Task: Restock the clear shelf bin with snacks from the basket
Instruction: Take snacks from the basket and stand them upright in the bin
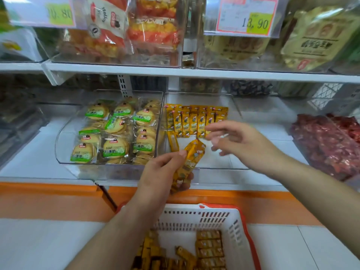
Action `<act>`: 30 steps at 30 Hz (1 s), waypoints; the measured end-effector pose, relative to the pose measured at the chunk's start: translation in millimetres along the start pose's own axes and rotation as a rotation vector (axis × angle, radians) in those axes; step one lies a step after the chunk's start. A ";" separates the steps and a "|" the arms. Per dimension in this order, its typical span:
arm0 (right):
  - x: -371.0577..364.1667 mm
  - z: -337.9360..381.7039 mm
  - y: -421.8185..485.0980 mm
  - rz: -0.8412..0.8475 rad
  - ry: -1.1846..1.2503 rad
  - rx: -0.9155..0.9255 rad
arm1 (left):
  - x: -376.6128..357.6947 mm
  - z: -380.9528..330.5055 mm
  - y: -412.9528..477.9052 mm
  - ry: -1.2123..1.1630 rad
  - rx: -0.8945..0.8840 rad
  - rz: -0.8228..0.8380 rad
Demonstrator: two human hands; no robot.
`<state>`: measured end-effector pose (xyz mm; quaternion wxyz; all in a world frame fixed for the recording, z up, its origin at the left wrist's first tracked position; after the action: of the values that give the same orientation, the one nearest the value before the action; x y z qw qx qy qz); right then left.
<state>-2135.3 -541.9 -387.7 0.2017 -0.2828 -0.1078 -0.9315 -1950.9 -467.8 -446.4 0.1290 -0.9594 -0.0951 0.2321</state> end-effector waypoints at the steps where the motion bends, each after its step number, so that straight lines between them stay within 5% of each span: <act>1: -8.2 4.0 -12.4 0.052 0.070 -0.014 | -3.6 0.8 -4.7 -0.017 0.019 0.023; 8: -13.9 -5.1 -42.5 -0.037 0.251 -0.098 | -21.2 11.3 -26.3 -0.018 0.104 0.140; 14: -9.7 -20.0 -45.9 -0.057 0.481 -0.168 | -22.4 9.5 -33.8 0.239 -0.071 0.214; 21: 18.0 -28.0 -39.5 -0.156 0.436 -0.082 | -40.6 -15.6 -16.8 0.507 -0.244 0.192; 25: 63.5 -51.1 -10.5 -0.424 0.105 0.005 | -65.4 -31.1 53.6 0.878 -0.419 0.100; 30: 88.6 -69.5 53.8 -0.493 -0.481 0.053 | -106.7 -25.3 160.1 1.503 -0.727 0.072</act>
<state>-2212.6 -639.8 -389.2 -0.0534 -0.4542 -0.2415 -0.8559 -2012.7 -650.7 -426.5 -0.1671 -0.8429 -0.0220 -0.5110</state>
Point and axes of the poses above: each hand's wrist, its own y-axis towards the middle knuckle, its own x-axis out of the back of the hand, z = x × y, the point moved 4 cm from there along y, towards the middle knuckle, and after that the axes turned 11 degrees about -y, right-handed, at the moved point
